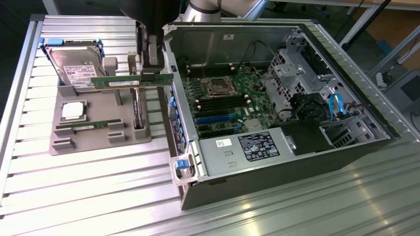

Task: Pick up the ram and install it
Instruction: 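Pick up the ram and move it above insertion slot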

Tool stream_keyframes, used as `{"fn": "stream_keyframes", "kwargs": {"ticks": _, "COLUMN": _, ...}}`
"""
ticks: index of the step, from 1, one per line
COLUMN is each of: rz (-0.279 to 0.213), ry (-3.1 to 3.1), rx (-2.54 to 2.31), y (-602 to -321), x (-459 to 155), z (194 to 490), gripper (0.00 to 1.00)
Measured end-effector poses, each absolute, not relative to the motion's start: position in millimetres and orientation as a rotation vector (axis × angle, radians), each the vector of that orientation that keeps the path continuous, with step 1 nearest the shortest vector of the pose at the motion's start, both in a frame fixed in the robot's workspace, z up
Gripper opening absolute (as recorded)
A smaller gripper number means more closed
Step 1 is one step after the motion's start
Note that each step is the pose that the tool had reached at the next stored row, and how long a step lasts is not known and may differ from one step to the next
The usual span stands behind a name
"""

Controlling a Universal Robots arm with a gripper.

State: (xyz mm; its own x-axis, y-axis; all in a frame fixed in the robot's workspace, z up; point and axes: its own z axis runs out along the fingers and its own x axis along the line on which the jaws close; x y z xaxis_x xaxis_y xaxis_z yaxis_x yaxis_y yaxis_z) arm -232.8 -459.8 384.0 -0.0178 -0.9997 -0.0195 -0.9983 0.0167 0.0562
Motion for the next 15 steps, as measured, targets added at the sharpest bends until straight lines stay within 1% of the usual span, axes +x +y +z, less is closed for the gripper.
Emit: {"fn": "stream_keyframes", "kwargs": {"ticks": 15, "rz": -0.088, "ry": -2.220, "rx": 2.182, "y": -459.8, "x": -187.8, "z": 384.0, "gripper": 0.12}}
